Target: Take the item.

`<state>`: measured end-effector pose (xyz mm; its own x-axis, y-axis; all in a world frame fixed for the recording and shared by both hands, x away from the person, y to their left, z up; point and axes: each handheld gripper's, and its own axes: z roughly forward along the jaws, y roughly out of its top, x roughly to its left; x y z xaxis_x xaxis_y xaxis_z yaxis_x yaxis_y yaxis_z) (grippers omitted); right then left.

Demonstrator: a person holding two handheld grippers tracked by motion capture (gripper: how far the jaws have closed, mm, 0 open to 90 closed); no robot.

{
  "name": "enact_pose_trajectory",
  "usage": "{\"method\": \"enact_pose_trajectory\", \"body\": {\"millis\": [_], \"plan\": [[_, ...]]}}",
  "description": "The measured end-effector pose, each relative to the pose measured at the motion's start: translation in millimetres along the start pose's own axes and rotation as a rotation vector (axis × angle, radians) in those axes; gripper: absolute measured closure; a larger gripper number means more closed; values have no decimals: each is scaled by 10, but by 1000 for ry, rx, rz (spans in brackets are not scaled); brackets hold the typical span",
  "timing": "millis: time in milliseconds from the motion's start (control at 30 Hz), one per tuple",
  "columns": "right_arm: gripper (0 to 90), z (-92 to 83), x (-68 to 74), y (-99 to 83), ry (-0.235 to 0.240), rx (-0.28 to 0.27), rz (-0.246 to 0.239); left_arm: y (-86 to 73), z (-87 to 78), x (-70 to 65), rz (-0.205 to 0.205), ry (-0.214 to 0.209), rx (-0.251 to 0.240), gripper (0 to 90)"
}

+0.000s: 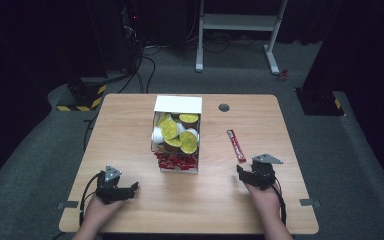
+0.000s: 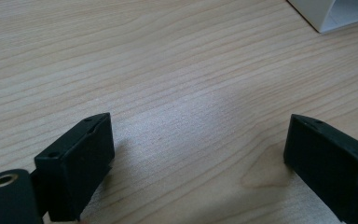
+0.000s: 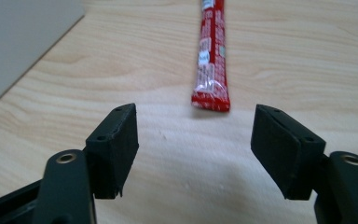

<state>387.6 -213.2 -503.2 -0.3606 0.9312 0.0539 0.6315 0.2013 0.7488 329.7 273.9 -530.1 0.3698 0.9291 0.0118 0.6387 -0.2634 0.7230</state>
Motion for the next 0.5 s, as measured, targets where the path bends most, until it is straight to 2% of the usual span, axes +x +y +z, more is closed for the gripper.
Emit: {"method": "enact_pose_trajectory", "body": {"millis": [267,300,433,500], "plan": [[249,-152,-87,-199,-13,5,-6,0,-2,-2,-1,1,1,89],[248,-194,-120,-264,-37,16,10,0,-2,-2,0,1,1,90],[224,-252,-183,-357,-57,34,13,0,-2,-3,-1,2,1,90],[201,-302,-214,-436,-81,65,6,0,-3,-3,0,2,2,90]]}}
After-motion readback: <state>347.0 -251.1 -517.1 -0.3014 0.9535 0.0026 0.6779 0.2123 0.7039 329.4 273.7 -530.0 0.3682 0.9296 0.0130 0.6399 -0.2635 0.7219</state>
